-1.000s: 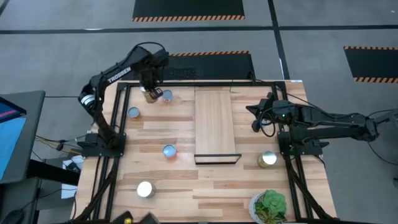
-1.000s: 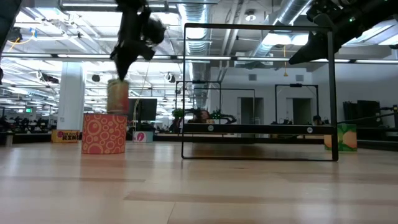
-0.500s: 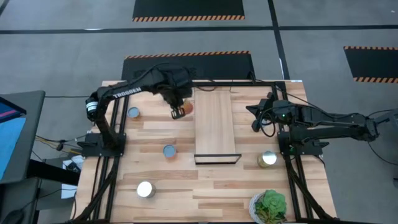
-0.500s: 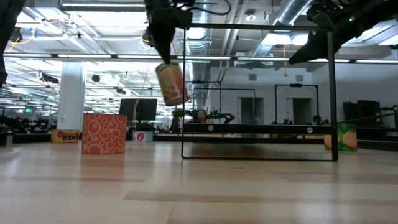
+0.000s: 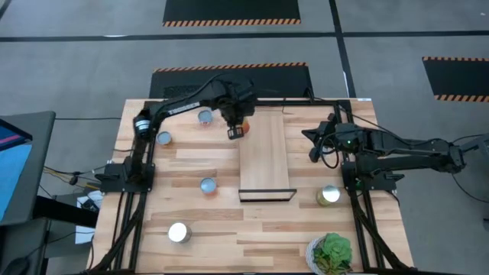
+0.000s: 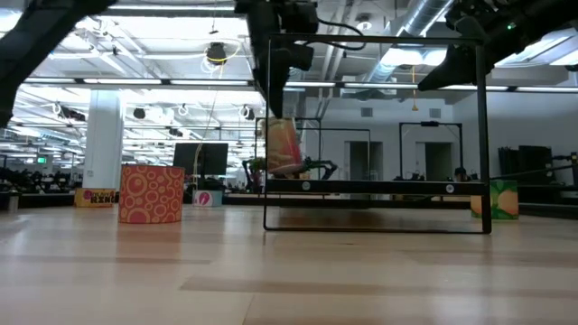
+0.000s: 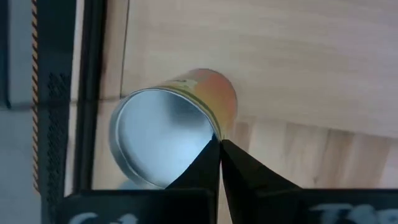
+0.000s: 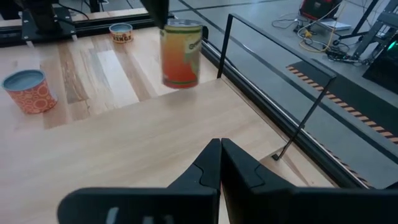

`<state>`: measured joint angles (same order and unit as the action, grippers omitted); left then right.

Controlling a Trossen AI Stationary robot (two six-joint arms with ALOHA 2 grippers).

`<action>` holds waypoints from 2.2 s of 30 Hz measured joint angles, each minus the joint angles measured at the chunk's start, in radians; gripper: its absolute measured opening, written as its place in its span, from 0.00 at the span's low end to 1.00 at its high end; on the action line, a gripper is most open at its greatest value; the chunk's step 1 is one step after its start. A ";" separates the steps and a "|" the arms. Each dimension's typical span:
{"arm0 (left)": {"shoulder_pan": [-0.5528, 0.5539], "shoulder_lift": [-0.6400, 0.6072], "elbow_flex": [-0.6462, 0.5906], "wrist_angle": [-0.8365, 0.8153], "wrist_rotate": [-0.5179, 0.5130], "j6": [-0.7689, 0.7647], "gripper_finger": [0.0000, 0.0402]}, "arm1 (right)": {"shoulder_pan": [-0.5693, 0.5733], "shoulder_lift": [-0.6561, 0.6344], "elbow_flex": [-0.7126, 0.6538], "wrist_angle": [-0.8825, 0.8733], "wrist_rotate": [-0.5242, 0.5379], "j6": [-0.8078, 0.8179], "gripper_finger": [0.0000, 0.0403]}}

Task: Pick and place cans onto a shelf
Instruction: Put the canned green beans on the shelf, then put the canned tomatoes on the shelf

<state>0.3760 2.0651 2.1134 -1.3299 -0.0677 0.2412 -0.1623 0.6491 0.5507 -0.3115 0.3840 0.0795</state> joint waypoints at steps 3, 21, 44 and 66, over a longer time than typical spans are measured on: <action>0.006 0.081 0.127 -0.057 -0.001 0.026 0.00 | 0.000 0.000 0.000 -0.001 0.000 0.000 0.07; -0.006 0.201 0.215 -0.042 -0.037 0.092 0.00 | 0.077 0.000 0.000 0.002 0.002 0.000 0.07; -0.034 0.201 0.215 0.040 -0.057 0.121 0.09 | 0.163 0.000 0.000 0.005 0.007 0.001 0.07; -0.234 -0.089 0.091 -0.235 0.203 -0.153 0.19 | 0.163 0.000 0.000 -0.109 0.006 0.074 0.07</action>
<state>0.1425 1.9764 2.2049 -1.5649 0.1356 0.0879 0.0006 0.6487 0.5503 -0.4209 0.3901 0.1539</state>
